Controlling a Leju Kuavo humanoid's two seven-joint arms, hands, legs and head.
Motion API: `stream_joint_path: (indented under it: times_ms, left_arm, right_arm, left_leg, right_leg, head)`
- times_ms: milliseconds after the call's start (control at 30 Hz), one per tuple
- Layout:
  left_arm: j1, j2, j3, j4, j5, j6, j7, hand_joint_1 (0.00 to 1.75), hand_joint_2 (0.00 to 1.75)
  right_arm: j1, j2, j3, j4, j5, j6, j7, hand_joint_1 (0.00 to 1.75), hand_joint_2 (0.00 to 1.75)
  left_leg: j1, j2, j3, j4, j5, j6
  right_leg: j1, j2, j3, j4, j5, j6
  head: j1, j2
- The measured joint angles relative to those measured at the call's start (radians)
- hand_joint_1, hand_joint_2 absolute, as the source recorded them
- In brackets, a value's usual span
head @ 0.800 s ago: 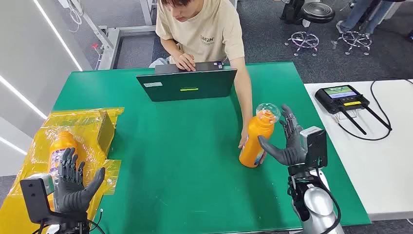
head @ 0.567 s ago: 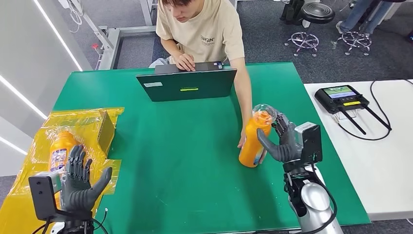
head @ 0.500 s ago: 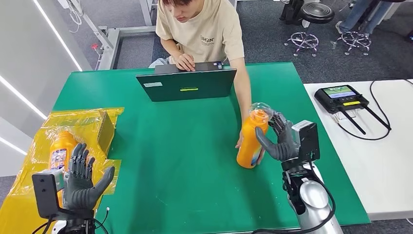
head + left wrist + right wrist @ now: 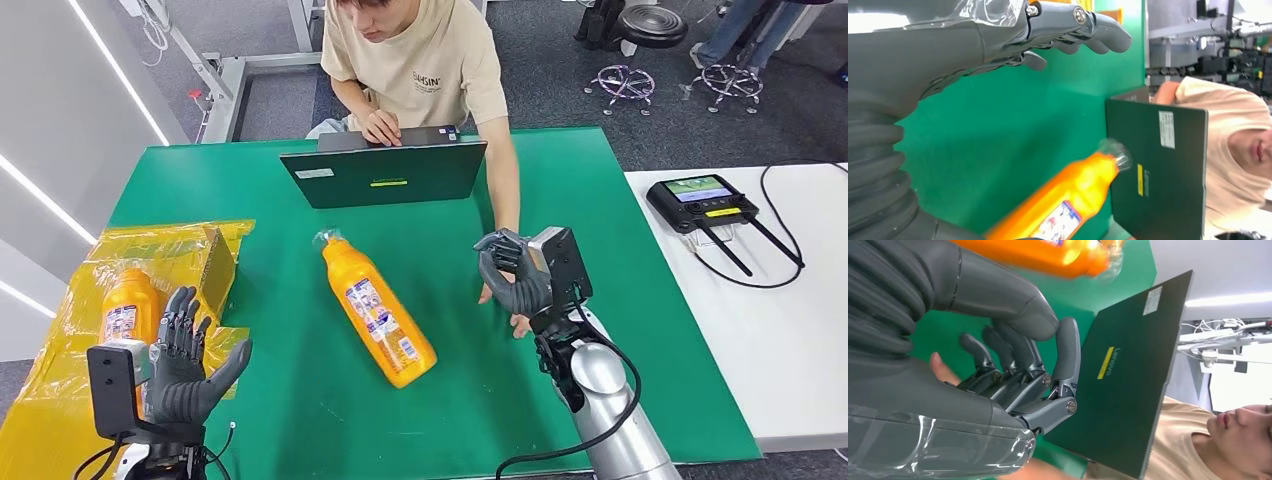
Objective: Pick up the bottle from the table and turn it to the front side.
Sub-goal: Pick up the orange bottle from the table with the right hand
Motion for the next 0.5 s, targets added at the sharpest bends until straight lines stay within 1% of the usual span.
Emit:
stream_joint_path:
  times_ms: [33, 67, 167, 200, 333, 500]
  left_arm:
    - [-0.002, 0.0, -0.004, 0.0, -0.001, -0.002, 0.001, 0.0, 1.75]
    - [-0.005, 0.0, -0.009, 0.0, -0.001, -0.004, 0.002, 0.0, 1.75]
    - [-0.015, -0.001, -0.022, 0.0, -0.003, -0.007, 0.002, 0.0, 1.75]
    - [-0.016, -0.001, -0.024, 0.0, -0.004, -0.007, 0.003, 0.0, 1.75]
    - [-0.008, -0.006, -0.026, -0.001, -0.01, 0.003, 0.011, 0.0, 1.75]
    - [0.028, -0.01, -0.019, -0.015, -0.014, 0.006, 0.012, 0.0, 1.75]
  right_arm:
    - [-0.007, 0.001, 0.001, 0.002, 0.006, 0.003, 0.002, 1.75, 1.75]
    - [-0.013, 0.002, 0.001, 0.004, 0.011, 0.006, 0.003, 1.48, 1.75]
    - [-0.025, 0.006, 0.002, 0.003, 0.025, 0.013, 0.009, 0.17, 1.75]
    - [-0.026, 0.007, 0.003, 0.0, 0.032, 0.011, 0.013, 0.0, 1.75]
    - [0.006, 0.007, 0.002, -0.049, 0.055, -0.02, 0.024, 0.0, 1.75]
    - [0.118, 0.003, -0.017, -0.19, 0.057, -0.094, -0.005, 0.0, 1.75]
  left_leg:
    - [0.0, 0.0, 0.0, 0.0, 0.0, 0.0]
    - [0.0, 0.0, 0.0, 0.0, 0.0, 0.0]
    - [0.0, 0.0, 0.0, 0.0, 0.0, 0.0]
    - [0.0, 0.0, 0.0, 0.0, 0.0, 0.0]
    - [0.0, 0.0, 0.0, 0.0, 0.0, 0.0]
    - [0.0, -0.001, 0.0, 0.0, -0.001, 0.0]
  right_leg:
    - [0.0, 0.0, 0.0, 0.0, 0.0, 0.0]
    - [0.0, 0.0, 0.0, 0.0, 0.0, 0.0]
    - [0.0, 0.0, 0.0, 0.0, 0.0, 0.0]
    - [0.0, 0.0, 0.0, 0.0, 0.0, 0.0]
    - [0.0, 0.0, 0.0, 0.0, 0.0, 0.0]
    - [0.0, -0.001, 0.0, 0.0, -0.001, 0.0]
  head:
    - [0.0, 0.0]
    - [0.0, 0.0]
    - [0.0, 0.0]
    - [0.0, 0.0]
    - [0.0, 0.0]
    - [0.0, 0.0]
